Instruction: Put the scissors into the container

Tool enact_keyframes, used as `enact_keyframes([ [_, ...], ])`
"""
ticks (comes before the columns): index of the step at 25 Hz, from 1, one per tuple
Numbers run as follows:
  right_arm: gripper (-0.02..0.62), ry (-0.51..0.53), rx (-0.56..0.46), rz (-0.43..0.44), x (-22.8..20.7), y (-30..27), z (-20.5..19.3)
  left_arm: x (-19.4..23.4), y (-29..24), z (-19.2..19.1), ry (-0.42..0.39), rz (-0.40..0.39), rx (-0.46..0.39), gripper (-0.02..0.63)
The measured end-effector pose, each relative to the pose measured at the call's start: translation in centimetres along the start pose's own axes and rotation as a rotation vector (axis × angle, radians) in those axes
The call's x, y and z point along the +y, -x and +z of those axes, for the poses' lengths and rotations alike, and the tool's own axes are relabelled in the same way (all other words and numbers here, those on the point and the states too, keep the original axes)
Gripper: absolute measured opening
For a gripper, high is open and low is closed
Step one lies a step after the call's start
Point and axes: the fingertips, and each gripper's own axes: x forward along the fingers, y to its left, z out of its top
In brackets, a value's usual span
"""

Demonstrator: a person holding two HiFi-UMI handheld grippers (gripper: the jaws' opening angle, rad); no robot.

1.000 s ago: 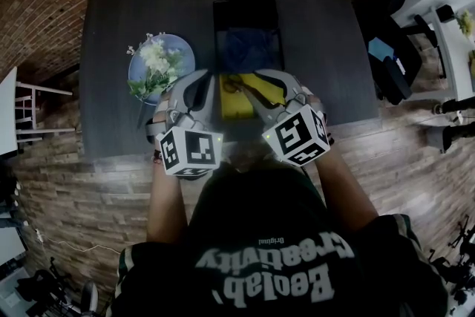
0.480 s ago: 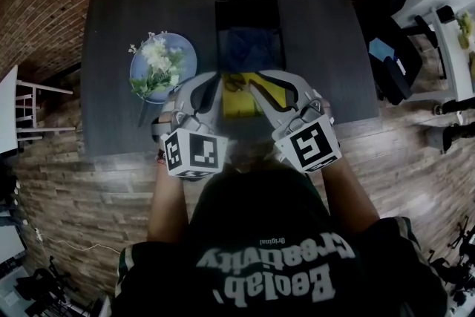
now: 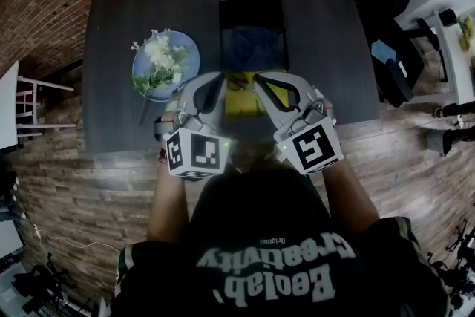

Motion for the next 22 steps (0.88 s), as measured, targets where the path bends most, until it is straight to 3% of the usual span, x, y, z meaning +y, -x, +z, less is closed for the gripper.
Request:
enact_keyframes([
  [22, 0.006, 0.031, -0.016, 0.005, 0.20, 0.60, 0.22, 0.63, 0.59, -0.22, 0.026, 0.018, -0.004, 0.002],
])
